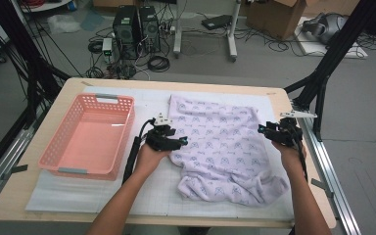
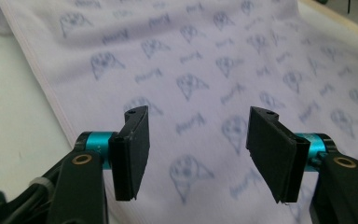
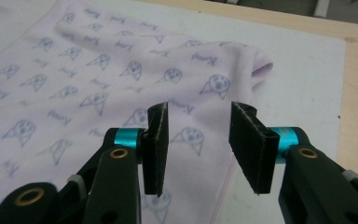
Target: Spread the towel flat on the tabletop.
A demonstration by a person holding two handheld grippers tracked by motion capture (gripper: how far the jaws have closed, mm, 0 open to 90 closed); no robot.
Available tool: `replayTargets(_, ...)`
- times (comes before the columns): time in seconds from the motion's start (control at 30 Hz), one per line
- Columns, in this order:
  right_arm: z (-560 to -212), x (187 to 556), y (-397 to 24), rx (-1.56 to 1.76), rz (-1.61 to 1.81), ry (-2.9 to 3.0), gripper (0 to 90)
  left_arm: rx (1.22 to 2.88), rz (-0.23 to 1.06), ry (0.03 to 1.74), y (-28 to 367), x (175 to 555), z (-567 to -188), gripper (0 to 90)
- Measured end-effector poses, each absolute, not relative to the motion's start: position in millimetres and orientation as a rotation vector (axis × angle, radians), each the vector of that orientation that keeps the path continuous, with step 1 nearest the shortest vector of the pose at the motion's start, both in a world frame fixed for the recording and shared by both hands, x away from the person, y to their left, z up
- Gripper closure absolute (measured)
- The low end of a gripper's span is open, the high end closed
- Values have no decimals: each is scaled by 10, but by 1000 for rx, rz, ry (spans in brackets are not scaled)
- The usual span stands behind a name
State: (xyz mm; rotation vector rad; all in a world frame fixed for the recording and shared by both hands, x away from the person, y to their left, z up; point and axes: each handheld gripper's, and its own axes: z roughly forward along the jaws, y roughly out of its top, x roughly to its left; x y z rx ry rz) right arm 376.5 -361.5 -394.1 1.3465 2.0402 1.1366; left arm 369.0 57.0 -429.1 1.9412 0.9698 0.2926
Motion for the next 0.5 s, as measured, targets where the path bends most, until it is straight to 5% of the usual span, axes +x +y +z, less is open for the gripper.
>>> replayTargets(0.2,-4004,3435,-3588,1299,1130,2093,553,1997,226,981,601,3496,-4458,368)
replayTargets(0.37,-4181,3288,-3573,1343,1039,2171,482,2032,308,919,501,3412,-4505,406)
replayTargets(0.4,-4241,3295,-3568,1336,1008,2203,481,2051,359,911,483,3403,-4500,484)
replayTargets(0.47,-4351,3315,-3521,1343,931,2262,488,2038,359,929,498,3442,-4502,817)
replayTargets(0.5,-4396,3323,-3486,1341,898,2276,508,2029,337,951,518,3484,-4497,854)
